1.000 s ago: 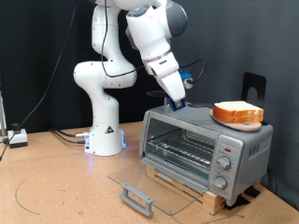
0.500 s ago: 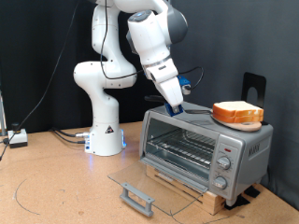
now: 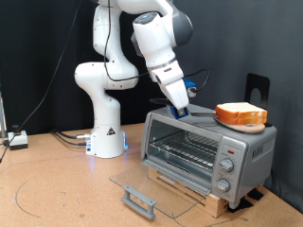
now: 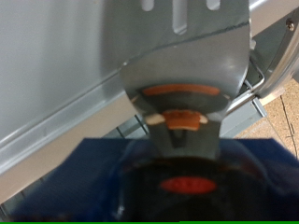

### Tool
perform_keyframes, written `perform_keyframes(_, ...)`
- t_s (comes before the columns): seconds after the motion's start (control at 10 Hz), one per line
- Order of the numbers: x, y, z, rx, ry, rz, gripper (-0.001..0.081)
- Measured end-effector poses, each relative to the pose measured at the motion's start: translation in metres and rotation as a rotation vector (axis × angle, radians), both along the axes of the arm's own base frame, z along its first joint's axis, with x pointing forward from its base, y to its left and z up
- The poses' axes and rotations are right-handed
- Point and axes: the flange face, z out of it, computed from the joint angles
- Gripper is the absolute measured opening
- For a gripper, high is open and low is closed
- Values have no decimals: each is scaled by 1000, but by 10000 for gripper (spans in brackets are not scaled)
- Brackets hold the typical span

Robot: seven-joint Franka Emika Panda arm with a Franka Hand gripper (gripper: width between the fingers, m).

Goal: Make a piece of toast with the oven

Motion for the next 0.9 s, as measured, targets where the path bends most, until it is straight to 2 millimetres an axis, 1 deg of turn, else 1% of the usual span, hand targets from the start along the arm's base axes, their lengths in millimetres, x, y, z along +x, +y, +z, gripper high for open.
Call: perform_keyframes(0.9,-2,2,6,13,-10,-2,396)
